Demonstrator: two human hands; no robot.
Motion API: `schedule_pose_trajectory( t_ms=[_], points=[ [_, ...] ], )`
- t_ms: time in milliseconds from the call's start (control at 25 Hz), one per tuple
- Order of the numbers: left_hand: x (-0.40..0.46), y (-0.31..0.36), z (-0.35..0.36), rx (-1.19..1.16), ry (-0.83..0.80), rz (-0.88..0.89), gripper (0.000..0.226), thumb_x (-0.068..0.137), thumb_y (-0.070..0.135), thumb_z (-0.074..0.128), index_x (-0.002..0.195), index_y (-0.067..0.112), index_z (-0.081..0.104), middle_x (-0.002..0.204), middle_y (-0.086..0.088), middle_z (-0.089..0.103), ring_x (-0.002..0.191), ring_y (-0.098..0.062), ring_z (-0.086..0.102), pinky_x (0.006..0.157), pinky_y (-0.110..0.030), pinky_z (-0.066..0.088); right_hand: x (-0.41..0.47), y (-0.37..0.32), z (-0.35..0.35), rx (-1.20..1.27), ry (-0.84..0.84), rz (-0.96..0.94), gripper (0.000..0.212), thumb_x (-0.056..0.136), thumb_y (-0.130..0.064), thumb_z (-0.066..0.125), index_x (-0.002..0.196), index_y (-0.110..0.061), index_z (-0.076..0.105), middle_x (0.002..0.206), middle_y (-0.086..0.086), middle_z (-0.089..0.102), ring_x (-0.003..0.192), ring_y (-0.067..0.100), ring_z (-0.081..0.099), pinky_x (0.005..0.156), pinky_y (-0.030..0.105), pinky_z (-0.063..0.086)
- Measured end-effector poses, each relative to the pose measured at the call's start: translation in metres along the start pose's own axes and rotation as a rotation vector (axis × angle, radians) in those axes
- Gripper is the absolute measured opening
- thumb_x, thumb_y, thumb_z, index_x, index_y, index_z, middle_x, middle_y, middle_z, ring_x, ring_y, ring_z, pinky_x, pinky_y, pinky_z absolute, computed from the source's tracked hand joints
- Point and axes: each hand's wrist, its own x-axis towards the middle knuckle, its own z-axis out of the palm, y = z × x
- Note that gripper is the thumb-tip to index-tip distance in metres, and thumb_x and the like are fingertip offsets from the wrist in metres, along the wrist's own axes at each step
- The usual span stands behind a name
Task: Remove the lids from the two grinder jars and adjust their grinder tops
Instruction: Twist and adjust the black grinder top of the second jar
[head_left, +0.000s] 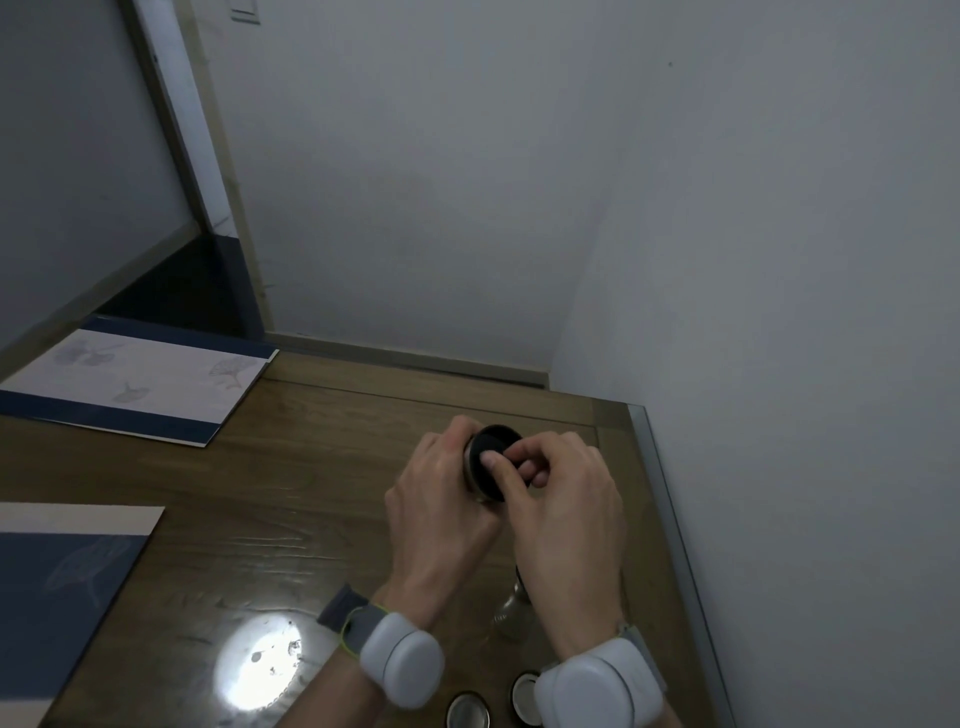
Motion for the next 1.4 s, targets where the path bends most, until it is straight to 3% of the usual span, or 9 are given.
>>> schedule_pose_trajectory(
  t_ms=[80,200,320,440,520,680,880,1080,1400],
  points=[
    [-0.001,-0.003,0.003,-0.019,-0.033,-0.029,0.035,0.082,0.062,0.072,0.102,0.038,0.055,0.087,0.014,0.059,0.073,0.000,0.053,0.056,-0.022,0.035,0.000,0.005,0.002,0.010,-0.016,-0.033,0.018,0.086,-0.047,0.072,0.092,-0.032,0.066,0.087,-0.015,0.057,0.083,0.003,0.053,0.063,0.012,0.034],
    [-0.003,-0.018,0.008,-0.089,-0.069,-0.115,0.031,0.078,0.051,0.071,0.102,0.041,0.056,0.089,0.013,0.066,0.079,-0.009,0.064,0.061,-0.033,0.050,0.000,0.017,0.004,0.114,-0.046,-0.064,0.018,0.085,-0.045,0.073,0.095,-0.031,0.066,0.091,-0.015,0.058,0.083,0.002,0.058,0.067,0.017,0.046],
    [-0.009,-0.050,0.019,-0.256,-0.098,-0.238,0.038,0.066,0.028,0.078,0.099,0.038,0.062,0.088,0.015,0.071,0.084,-0.007,0.068,0.069,-0.035,0.055,-0.004,0.039,0.006,0.162,-0.060,-0.041,0.018,0.086,-0.044,0.072,0.096,-0.030,0.067,0.092,-0.016,0.059,0.084,0.002,0.061,0.069,0.022,0.052],
    [-0.019,-0.083,0.030,-0.361,-0.136,-0.368,0.050,0.065,0.008,0.083,0.107,0.032,0.067,0.099,0.009,0.074,0.097,-0.011,0.070,0.082,-0.038,0.058,-0.010,0.064,0.010,0.166,-0.080,0.039,0.013,0.087,-0.040,0.074,0.093,-0.030,0.068,0.089,-0.015,0.061,0.081,0.001,0.062,0.068,0.018,0.051],
    [-0.024,-0.101,0.038,-0.419,-0.138,-0.459,0.054,0.063,0.018,0.085,0.114,0.025,0.068,0.107,-0.002,0.073,0.105,-0.021,0.071,0.092,-0.045,0.058,-0.014,0.080,0.015,0.151,-0.065,0.116,0.010,0.088,-0.038,0.073,0.088,-0.031,0.066,0.086,-0.014,0.061,0.079,0.001,0.062,0.065,0.016,0.048],
    [-0.037,-0.126,0.055,-0.433,-0.154,-0.527,0.059,0.060,0.031,0.086,0.117,0.027,0.068,0.112,-0.003,0.073,0.107,-0.019,0.070,0.099,-0.052,0.057,-0.026,0.111,0.031,0.101,-0.095,0.263,0.014,0.090,-0.042,0.071,0.081,-0.034,0.063,0.085,-0.012,0.062,0.075,0.000,0.061,0.065,0.025,0.048],
    [-0.054,-0.149,0.068,-0.404,-0.208,-0.571,0.057,0.068,0.021,0.091,0.119,0.025,0.066,0.114,-0.003,0.072,0.109,-0.021,0.070,0.100,-0.053,0.056,-0.041,0.139,0.046,0.092,-0.089,0.362,0.016,0.089,-0.042,0.070,0.080,-0.030,0.066,0.084,-0.010,0.062,0.073,0.004,0.063,0.067,0.035,0.053],
    [-0.065,-0.150,0.072,-0.260,-0.243,-0.546,0.055,0.060,0.049,0.082,0.102,0.066,0.052,0.116,0.005,0.055,0.113,-0.024,0.063,0.093,-0.050,0.056,-0.054,0.153,0.056,0.061,-0.099,0.417,0.017,0.088,-0.044,0.071,0.078,-0.031,0.065,0.084,-0.010,0.061,0.070,0.003,0.061,0.065,0.035,0.053],
    [-0.075,-0.156,0.080,-0.232,-0.292,-0.553,0.051,0.072,0.023,0.090,0.095,0.049,0.053,0.114,-0.001,0.055,0.108,-0.027,0.062,0.096,-0.052,0.055,-0.064,0.158,0.067,0.030,-0.126,0.453,0.017,0.091,-0.044,0.069,0.078,-0.034,0.063,0.085,-0.010,0.060,0.071,0.003,0.061,0.061,0.030,0.049]
  ],
)
